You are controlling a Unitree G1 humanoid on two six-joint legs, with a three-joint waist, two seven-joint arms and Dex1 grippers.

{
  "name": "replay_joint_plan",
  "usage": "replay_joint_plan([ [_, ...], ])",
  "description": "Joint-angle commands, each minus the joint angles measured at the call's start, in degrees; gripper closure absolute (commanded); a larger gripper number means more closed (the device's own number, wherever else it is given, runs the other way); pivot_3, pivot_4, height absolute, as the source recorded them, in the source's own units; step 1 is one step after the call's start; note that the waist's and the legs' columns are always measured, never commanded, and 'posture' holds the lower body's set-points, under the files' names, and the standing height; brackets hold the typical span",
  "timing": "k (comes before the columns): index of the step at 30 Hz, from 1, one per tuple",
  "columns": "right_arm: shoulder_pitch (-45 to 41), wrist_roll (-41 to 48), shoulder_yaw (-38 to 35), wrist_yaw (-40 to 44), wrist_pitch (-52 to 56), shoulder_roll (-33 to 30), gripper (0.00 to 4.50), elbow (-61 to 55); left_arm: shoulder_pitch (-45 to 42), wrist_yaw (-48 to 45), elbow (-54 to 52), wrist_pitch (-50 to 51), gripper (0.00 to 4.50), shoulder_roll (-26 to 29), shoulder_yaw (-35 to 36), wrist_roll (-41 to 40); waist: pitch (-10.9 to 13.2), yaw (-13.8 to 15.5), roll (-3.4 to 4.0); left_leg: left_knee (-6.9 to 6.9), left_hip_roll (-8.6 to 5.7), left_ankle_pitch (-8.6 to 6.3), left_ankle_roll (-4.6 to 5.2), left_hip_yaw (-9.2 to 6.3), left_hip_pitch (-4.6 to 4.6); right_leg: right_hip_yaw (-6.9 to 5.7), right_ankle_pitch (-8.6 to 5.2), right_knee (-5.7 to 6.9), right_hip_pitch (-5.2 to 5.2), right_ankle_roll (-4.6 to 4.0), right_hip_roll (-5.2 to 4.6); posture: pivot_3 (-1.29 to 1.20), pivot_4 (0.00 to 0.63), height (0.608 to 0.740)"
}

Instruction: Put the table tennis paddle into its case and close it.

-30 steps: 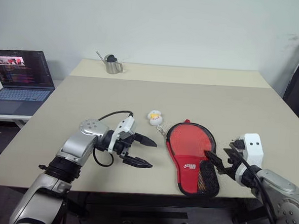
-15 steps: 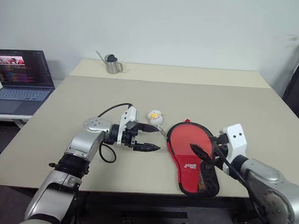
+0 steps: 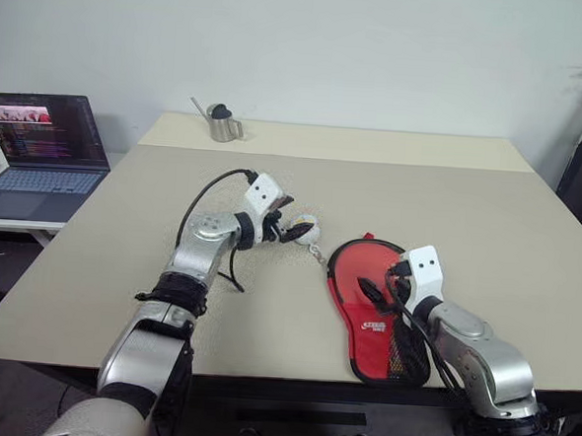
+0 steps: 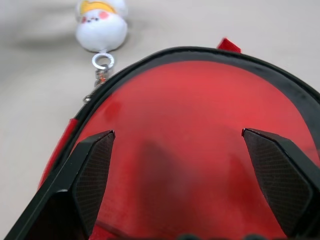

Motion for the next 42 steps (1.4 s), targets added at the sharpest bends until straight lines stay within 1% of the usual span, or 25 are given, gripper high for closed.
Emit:
replay_joint_plan([
  [1,-0.27,-0.52,-0.74,-1.0,-2.09,0.97,0.03,-0.4,-4.89,2.74,7.37,-0.89,0.45,-1.99,0.6,1.95,0.0,0.12,0.0,0.0,0.0,0.0,0.0,-0.01,0.0,-0.01,0.0,0.0,0.0,0.0,0.0,0.0,0.15,0.74],
  [6,-0.32,-0.81,-0.17,-1.39,-2.31,2.11,0.03,-0.53,-10.58,4.75,19.64,0.8,0.45,-5.15,1.54,2.94,0.01,0.3,-0.02,0.0,0.0,0.0,0.0,-0.01,0.0,-0.02,0.01,0.0,0.0,0.01,0.01,0.0,0.15,0.74],
  [9,-0.13,-1.0,0.21,-1.87,-2.48,2.78,0.03,-0.58,-12.85,5.88,24.99,1.1,0.45,-7.37,1.85,3.67,0.01,0.35,-0.02,0.0,-0.01,0.0,0.0,0.0,-0.01,-0.02,0.01,0.0,0.0,0.01,0.01,0.0,0.15,0.74],
  [14,0.43,-1.41,0.51,-2.2,-2.49,3.7,0.03,-1.31,-13.41,6.9,29.45,0.78,0.45,-10.27,1.38,6.1,0.01,0.43,-0.02,0.0,-0.01,0.0,0.0,0.0,-0.01,-0.02,0.01,0.0,0.0,0.01,0.01,0.0,0.15,0.74],
  [18,0.98,-1.72,-0.18,-2.83,-2.47,4.14,0.03,-1.98,-13.13,7.62,30.76,0.71,0.45,-11.39,1.21,7.86,0.01,0.6,-0.02,0.01,-0.01,0.0,0.0,-0.01,0.0,-0.03,0.01,0.0,0.02,0.02,0.0,0.0,0.15,0.74],
  [21,1.5,-1.6,-1.04,-3.39,-2.53,4.1,0.0,-2.48,-12.82,8.31,31.14,0.59,1.04,-11.66,1.57,8.63,0.01,0.84,-0.03,0.03,-0.01,0.0,0.0,-0.02,0.0,-0.03,0.01,0.0,0.04,0.02,0.0,0.0,0.15,0.74],
  [27,2.85,-1.23,-1.61,-3.77,-1.36,3.81,0.0,-3.61,-12.28,7.65,30.87,0.19,3.1,-11.63,2.77,9.07,0.0,0.86,-0.03,0.07,-0.02,0.0,-0.01,-0.03,0.0,-0.03,0.02,0.0,0.08,0.03,-0.01,0.0,0.15,0.74],
  [29,3.63,-1.42,-1.39,-3.44,-1.08,2.93,0.0,-3.67,-12.02,7.39,30.64,-0.2,3.68,-11.38,3.0,9.04,0.0,0.86,-0.03,0.07,-0.02,0.0,-0.01,-0.04,0.01,-0.04,0.03,0.01,0.09,0.03,-0.01,0.0,0.15,0.74],
  [31,4.29,-1.69,-1.36,-3.54,-1.18,2.54,0.0,-3.22,-11.77,7.13,30.38,-0.35,4.06,-11.08,3.37,8.76,0.0,0.85,-0.03,0.08,-0.02,0.0,0.0,-0.04,0.01,-0.04,0.03,0.02,0.1,0.03,-0.01,0.0,0.15,0.74],
  [36,4.29,-1.36,0.13,-2.1,-3.8,2.68,0.0,-1.45,-10.94,6.22,29.53,-0.88,4.14,-10.52,4.62,8.08,0.0,0.7,-0.04,0.11,-0.01,0.0,-0.01,-0.04,0.04,-0.03,0.03,0.04,0.1,0.04,-0.01,0.0,0.15,0.74],
  [42,-0.32,-1.51,0.99,1.81,-10.51,2.91,0.0,4.71,-10.49,4.76,28.62,-0.86,4.14,-10.43,5.55,7.74,0.0,0.64,-0.04,0.12,-0.01,0.0,0.0,-0.03,0.04,-0.02,0.04,0.08,0.09,0.05,0.0,0.0,0.15,0.74],
])
